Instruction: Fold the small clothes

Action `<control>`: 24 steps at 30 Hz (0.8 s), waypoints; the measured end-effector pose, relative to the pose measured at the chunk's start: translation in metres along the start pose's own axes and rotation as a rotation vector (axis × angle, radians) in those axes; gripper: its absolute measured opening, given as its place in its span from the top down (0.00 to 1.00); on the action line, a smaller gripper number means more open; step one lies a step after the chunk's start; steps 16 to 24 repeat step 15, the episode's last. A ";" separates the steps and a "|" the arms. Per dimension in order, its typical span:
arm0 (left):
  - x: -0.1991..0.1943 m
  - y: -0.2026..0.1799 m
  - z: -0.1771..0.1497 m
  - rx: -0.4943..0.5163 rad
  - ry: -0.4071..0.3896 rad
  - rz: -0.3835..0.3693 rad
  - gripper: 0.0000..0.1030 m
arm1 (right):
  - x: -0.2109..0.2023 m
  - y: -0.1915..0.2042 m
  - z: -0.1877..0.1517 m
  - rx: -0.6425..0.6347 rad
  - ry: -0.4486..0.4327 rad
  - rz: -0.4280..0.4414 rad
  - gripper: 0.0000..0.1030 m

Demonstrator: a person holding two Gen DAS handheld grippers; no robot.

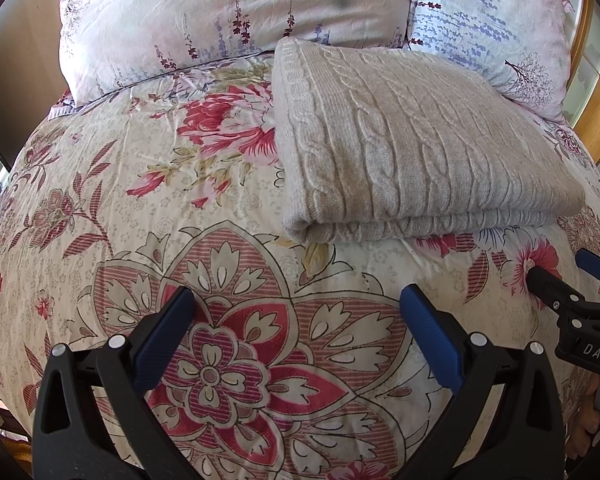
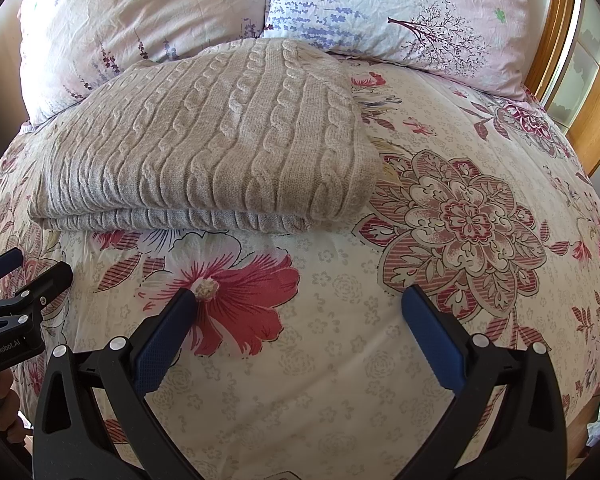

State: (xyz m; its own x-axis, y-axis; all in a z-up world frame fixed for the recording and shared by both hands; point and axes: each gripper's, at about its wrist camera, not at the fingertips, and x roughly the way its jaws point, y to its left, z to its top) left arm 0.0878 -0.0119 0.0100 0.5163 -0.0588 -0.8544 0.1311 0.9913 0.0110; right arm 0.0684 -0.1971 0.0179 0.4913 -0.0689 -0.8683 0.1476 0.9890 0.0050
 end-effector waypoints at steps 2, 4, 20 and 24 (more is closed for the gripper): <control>0.000 0.000 0.000 0.000 0.000 0.000 0.02 | 0.000 0.000 0.000 0.000 0.000 0.000 0.01; 0.000 0.000 0.000 0.000 0.000 0.000 0.02 | 0.000 0.000 0.000 0.000 0.000 0.000 0.01; 0.001 0.001 0.000 0.003 0.000 -0.001 0.02 | 0.000 0.000 0.000 0.000 0.000 0.000 0.01; 0.001 0.001 0.000 0.003 0.000 -0.001 0.02 | 0.000 0.000 0.000 0.000 0.000 0.000 0.01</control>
